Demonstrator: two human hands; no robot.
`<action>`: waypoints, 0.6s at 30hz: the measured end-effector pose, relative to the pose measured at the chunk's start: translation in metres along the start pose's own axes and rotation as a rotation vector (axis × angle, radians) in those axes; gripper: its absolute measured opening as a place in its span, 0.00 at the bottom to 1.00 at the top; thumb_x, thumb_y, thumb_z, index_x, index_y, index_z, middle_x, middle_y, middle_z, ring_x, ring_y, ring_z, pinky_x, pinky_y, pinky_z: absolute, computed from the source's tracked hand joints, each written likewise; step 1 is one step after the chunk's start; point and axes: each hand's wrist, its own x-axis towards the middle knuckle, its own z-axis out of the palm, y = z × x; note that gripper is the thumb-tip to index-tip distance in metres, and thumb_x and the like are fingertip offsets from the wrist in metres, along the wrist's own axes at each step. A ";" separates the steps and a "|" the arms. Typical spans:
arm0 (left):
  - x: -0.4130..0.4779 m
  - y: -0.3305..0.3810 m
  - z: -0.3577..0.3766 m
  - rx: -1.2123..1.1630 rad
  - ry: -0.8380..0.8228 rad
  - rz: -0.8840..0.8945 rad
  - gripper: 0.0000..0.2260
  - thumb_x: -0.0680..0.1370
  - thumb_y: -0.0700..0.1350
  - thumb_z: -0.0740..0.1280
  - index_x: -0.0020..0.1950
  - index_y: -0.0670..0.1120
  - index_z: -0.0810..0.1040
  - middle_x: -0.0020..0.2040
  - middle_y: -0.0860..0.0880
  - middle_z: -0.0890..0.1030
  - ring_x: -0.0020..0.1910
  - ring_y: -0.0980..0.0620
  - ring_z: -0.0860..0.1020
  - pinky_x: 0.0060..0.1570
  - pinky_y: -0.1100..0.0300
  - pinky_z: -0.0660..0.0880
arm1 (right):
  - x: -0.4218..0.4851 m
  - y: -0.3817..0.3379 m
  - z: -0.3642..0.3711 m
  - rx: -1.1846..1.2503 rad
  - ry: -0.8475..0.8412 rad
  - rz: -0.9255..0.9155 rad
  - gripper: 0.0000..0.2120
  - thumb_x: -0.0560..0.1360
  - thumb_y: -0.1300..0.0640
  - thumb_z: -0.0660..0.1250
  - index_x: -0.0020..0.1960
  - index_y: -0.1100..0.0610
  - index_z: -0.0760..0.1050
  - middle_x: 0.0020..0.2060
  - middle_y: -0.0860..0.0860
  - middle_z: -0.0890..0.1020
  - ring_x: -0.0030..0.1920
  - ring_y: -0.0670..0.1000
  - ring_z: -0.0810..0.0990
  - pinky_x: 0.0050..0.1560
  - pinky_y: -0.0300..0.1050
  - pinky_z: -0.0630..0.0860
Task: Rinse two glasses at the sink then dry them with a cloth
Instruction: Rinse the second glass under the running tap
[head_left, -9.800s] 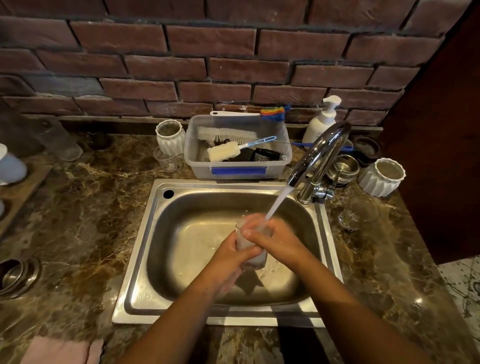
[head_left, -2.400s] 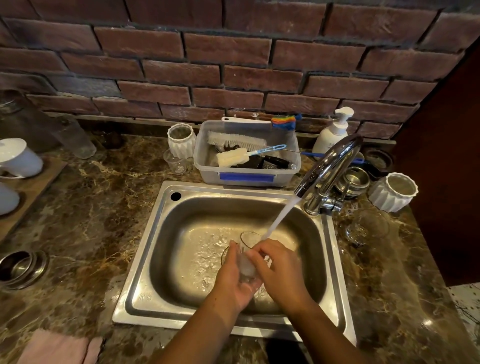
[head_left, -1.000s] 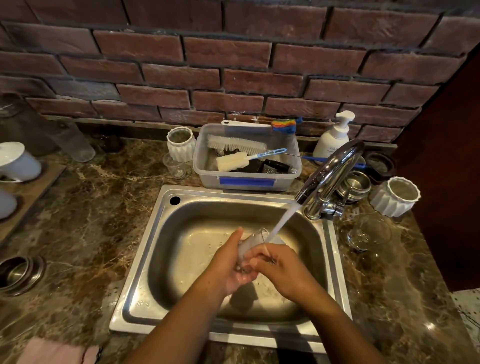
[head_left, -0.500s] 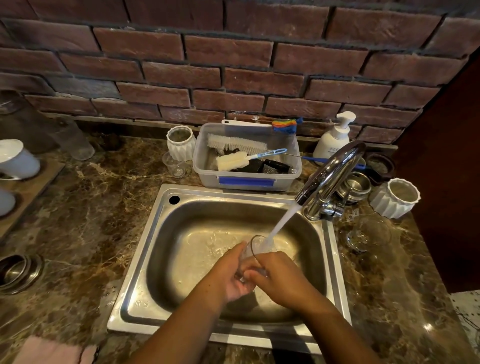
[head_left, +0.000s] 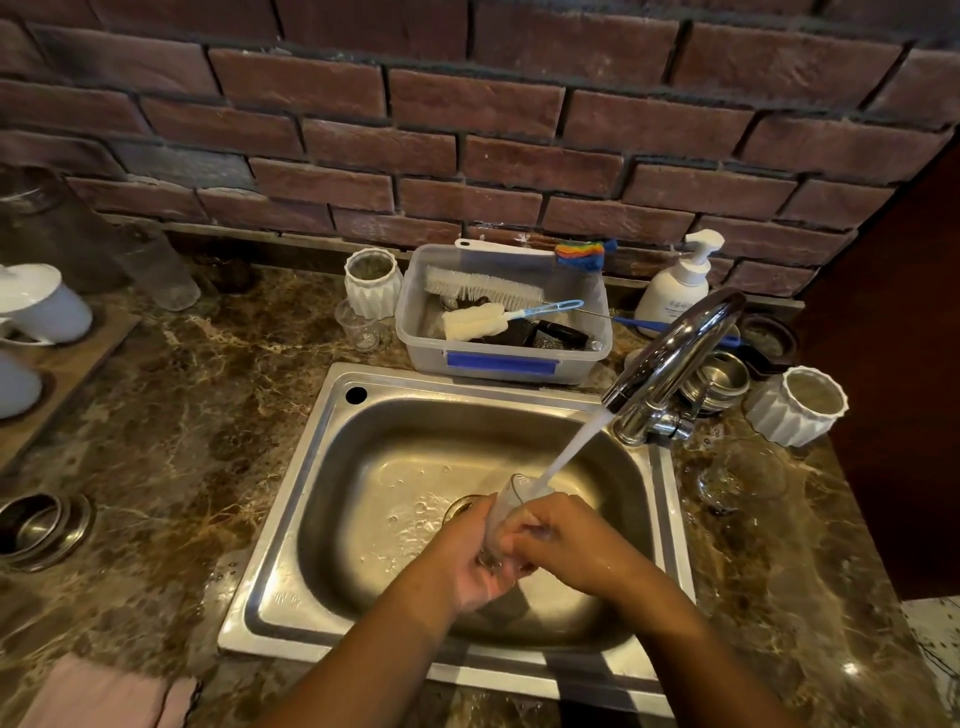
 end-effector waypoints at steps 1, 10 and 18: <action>0.001 -0.004 0.002 -0.050 0.023 0.074 0.14 0.78 0.51 0.70 0.50 0.40 0.85 0.41 0.41 0.86 0.37 0.47 0.84 0.45 0.55 0.80 | 0.003 0.000 0.003 -0.004 0.045 0.012 0.07 0.73 0.58 0.69 0.40 0.52 0.85 0.37 0.51 0.86 0.39 0.45 0.83 0.47 0.45 0.82; 0.006 0.002 -0.009 -0.081 0.014 -0.011 0.16 0.77 0.50 0.72 0.57 0.39 0.84 0.41 0.41 0.85 0.38 0.47 0.82 0.41 0.53 0.81 | 0.003 -0.005 0.008 -0.219 -0.007 -0.057 0.07 0.76 0.54 0.68 0.46 0.49 0.85 0.44 0.46 0.87 0.45 0.43 0.83 0.53 0.41 0.78; 0.012 -0.016 -0.001 -0.161 0.043 0.247 0.15 0.82 0.51 0.65 0.60 0.43 0.81 0.49 0.40 0.87 0.47 0.44 0.86 0.57 0.43 0.79 | 0.009 -0.014 0.015 -0.057 0.149 0.021 0.11 0.78 0.55 0.68 0.37 0.46 0.81 0.35 0.46 0.84 0.39 0.43 0.82 0.47 0.41 0.78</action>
